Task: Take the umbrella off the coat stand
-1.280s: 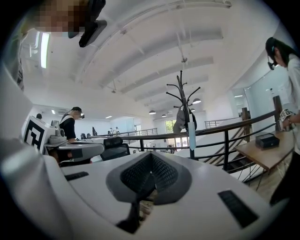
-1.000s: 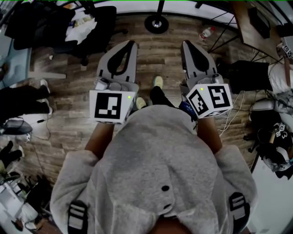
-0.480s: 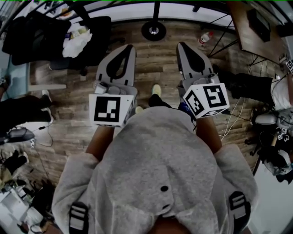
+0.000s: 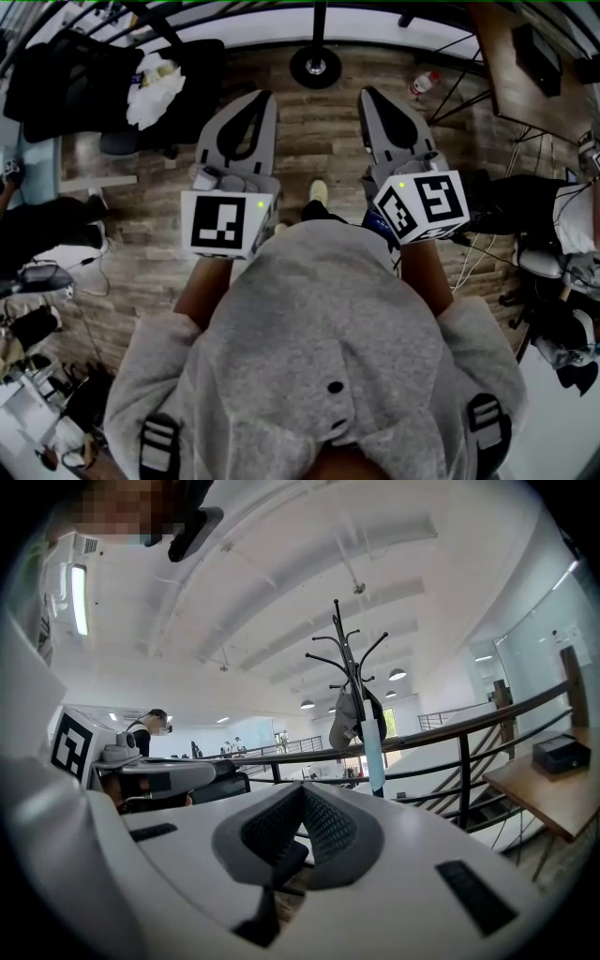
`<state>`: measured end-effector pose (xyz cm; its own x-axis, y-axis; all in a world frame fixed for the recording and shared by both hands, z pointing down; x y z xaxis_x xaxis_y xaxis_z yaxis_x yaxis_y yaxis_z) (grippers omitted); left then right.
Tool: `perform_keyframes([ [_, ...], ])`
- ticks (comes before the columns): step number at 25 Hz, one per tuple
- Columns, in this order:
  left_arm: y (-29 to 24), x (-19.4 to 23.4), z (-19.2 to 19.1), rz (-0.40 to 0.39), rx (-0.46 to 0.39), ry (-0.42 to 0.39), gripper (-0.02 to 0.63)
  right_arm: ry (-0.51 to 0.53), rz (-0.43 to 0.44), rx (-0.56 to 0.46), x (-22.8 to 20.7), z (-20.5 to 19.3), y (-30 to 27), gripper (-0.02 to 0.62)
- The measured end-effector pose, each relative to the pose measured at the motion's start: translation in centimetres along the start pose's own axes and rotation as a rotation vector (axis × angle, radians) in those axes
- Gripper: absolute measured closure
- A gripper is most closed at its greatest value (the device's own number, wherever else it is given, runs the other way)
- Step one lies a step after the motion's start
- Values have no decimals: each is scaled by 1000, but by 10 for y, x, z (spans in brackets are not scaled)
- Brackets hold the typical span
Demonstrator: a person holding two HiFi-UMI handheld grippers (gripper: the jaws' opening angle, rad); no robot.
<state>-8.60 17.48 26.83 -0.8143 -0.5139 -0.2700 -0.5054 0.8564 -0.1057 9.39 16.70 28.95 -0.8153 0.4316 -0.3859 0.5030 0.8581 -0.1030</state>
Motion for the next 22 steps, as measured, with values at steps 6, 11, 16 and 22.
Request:
perform_keyframes([
  [6,-28,-7,2,6,24,3,594,-3,20,27,-24,4,-11,583],
  [11,-48,-8,3,-5,48,-11,594,-32,32,31,-37,11,-24,583],
  [16,-63,-8,9,-5,53,-14,594,-35,45,33,-46,18,-34,583],
  [22,-72,-7,17,-3,39,-27,594,-57,50,28,-52,21,-36,583],
])
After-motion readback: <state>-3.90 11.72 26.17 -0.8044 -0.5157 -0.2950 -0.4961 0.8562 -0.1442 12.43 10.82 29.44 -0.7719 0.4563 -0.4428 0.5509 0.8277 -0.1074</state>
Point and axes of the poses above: the fingertips, and each gripper's own axes: y backward along the fingers, x to its left, z out of its top, the point moved 6 cm from there along y, backward along the fingers, and after that the axes turned 13 degrees about -y, right-handed, at the moved point
